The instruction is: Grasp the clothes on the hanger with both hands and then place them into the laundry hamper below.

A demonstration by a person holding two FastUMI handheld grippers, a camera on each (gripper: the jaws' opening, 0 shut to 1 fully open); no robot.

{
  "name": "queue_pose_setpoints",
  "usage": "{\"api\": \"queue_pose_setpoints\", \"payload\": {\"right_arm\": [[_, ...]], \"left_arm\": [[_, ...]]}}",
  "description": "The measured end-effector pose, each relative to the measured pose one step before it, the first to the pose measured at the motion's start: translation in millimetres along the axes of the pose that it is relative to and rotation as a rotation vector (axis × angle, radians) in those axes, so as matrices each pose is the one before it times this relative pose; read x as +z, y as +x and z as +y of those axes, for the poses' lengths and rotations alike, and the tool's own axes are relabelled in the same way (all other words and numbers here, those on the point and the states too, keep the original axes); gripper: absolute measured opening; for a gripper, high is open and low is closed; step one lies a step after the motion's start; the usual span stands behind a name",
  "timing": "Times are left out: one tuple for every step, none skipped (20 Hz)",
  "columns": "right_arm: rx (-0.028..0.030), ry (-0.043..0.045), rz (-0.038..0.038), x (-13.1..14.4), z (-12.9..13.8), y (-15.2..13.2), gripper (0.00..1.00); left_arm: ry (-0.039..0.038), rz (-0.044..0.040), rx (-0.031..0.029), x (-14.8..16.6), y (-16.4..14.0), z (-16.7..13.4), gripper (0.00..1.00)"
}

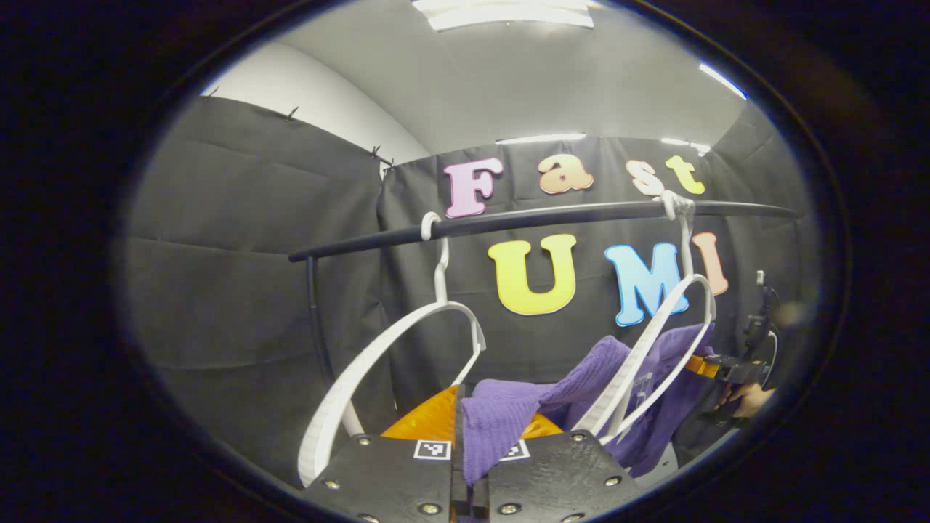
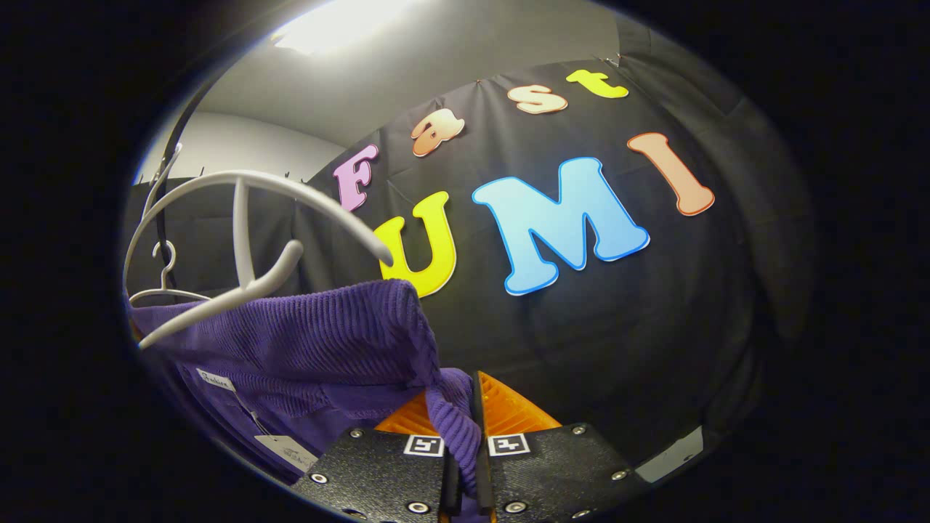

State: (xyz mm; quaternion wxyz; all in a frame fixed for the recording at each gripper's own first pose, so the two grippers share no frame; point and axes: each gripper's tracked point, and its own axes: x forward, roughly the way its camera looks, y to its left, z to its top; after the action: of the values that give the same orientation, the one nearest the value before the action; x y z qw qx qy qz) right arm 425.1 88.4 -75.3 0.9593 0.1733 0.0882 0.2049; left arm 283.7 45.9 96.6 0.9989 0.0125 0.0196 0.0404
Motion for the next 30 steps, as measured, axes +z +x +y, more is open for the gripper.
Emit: {"api": "queue_pose_setpoints", "payload": {"right_arm": [[0.00157,-0.01261,0.01471,-7.05,1.21,-3.88,0.07],[0.00030,-0.01143,0.01377,-7.22,0.76,-3.08,0.07],[0.00028,-0.01022,0.01174,-5.12,1.24,-3.36,0.07],[0.00036,-0.00725,0.01024,-4.71,1.09,-4.00,0.07],[-0.00080,-0.00459,0.00828,-3.89,1.40,-4.79,0.07],[-0.00253,-0.00542,0.00486,-2.82,0.83,-5.70,0.07],[-0.00350,-0.00626,0.00572,-2.28,0.86,-5.81,0.07],[-0.00398,-0.00731,0.00582,-3.78,1.20,-6.64,0.07],[-0.00535,-0.00619,0.00167,-0.97,0.13,-7.96,0.07],[-0.00351,-0.00455,0.00178,-1.35,0.99,-7.77,0.07],[-0.00418,-0.00546,0.00127,-0.71,1.53,-7.69,0.07],[-0.00469,-0.00391,0.00293,-0.10,1.96,-9.29,0.08],[-0.00437,-0.00005,0.00198,0.36,1.58,-8.72,0.07],[-0.00323,0.00112,-0.00169,1.42,2.79,-10.25,0.07],[-0.00381,0.00126,-0.00609,3.89,2.86,-9.90,0.07],[-0.00436,-0.00119,-0.00648,3.62,3.32,-10.58,0.07],[-0.00367,-0.00355,-0.00428,3.61,2.81,-10.08,0.07],[-0.00278,-0.00179,-0.00600,1.87,3.02,-11.84,0.07],[-0.00329,-0.00070,-0.00867,4.13,2.91,-10.46,0.07],[-0.00491,0.00098,-0.00819,4.07,3.27,-11.28,0.07],[-0.00249,0.00112,-0.00784,5.26,4.43,-10.21,0.07],[-0.00200,-0.00043,-0.00958,5.10,4.24,-11.40,0.07],[-0.00311,-0.00435,-0.01010,4.97,4.07,-9.11,0.07],[-0.00299,-0.00351,-0.00728,3.43,4.49,-10.06,0.07],[-0.00062,0.00089,-0.00701,4.04,5.09,-10.50,0.07],[0.00085,0.00368,-0.00654,2.59,4.56,-9.44,0.07],[0.00185,0.00427,-0.00344,2.44,4.84,-9.80,0.07],[0.00125,0.00336,-0.00452,2.26,5.85,-8.40,0.09],[0.00222,0.00309,-0.00342,1.95,6.94,-9.38,0.09],[0.00264,0.00296,-0.00304,0.39,6.85,-8.65,0.09]], "left_arm": [[-0.00358,0.00815,0.00573,-6.39,-3.92,1.71,0.00],[-0.00375,0.00610,0.00406,-5.21,-3.60,0.24,0.00],[-0.00209,0.00498,0.00359,-5.11,-4.79,4.65,0.00],[-0.00106,0.00460,0.00379,-4.82,-5.89,3.71,0.00],[0.00006,0.00432,0.00329,-4.51,-5.19,-1.43,0.00],[0.00206,0.00337,0.00140,-3.26,-4.80,-0.71,0.00],[0.00280,0.00309,0.00004,-3.99,-5.66,2.07,0.00],[0.00314,0.00137,-0.00176,-3.78,-5.54,0.79,0.00],[0.00033,-0.00080,-0.00332,-4.59,-5.27,-1.70,0.00],[-0.00181,0.00094,-0.00412,-3.63,-5.86,-1.52,0.00],[-0.00551,0.00302,-0.00495,-3.83,-6.70,0.09,0.00],[-0.00931,0.00308,-0.00455,-5.45,-7.08,0.43,0.00],[-0.00957,0.00559,-0.00687,-6.21,-8.44,-1.23,0.00],[-0.01105,0.00543,-0.00862,-3.62,-6.96,-0.75,0.00],[-0.00922,0.00101,-0.01309,-2.56,-6.08,0.57,0.00],[-0.00654,-0.00096,-0.00927,-0.34,-7.34,0.45,0.00],[-0.00691,-0.00437,-0.01299,-0.49,-10.87,-1.62,0.00],[-0.00880,-0.00546,-0.01181,1.20,-7.70,-1.10,0.00],[-0.00900,-0.00838,-0.01543,1.33,-7.59,-1.24,0.00],[-0.00725,-0.00618,-0.01212,2.12,-7.29,-1.54,0.00],[-0.00928,-0.00740,-0.01358,1.53,-6.55,-4.24,0.00],[-0.01081,-0.00503,-0.01436,1.92,-6.24,-2.82,0.00],[-0.01039,-0.00538,-0.01677,1.73,-6.10,-3.56,0.00],[-0.00625,-0.00386,-0.01290,1.69,-4.52,-2.91,0.00],[-0.00431,-0.00426,-0.01416,1.40,-2.69,-3.07,0.00],[-0.00408,-0.00374,-0.01369,1.94,-4.07,-3.11,0.00],[-0.00599,-0.00458,-0.01606,1.08,-3.50,-4.06,0.00],[-0.00611,-0.00232,-0.01618,0.95,-4.88,-4.78,0.00],[-0.00594,-0.00037,-0.02009,-0.54,-2.99,-5.22,0.00],[-0.00380,-0.00028,-0.01969,-0.79,-2.59,-5.67,0.00]]}}
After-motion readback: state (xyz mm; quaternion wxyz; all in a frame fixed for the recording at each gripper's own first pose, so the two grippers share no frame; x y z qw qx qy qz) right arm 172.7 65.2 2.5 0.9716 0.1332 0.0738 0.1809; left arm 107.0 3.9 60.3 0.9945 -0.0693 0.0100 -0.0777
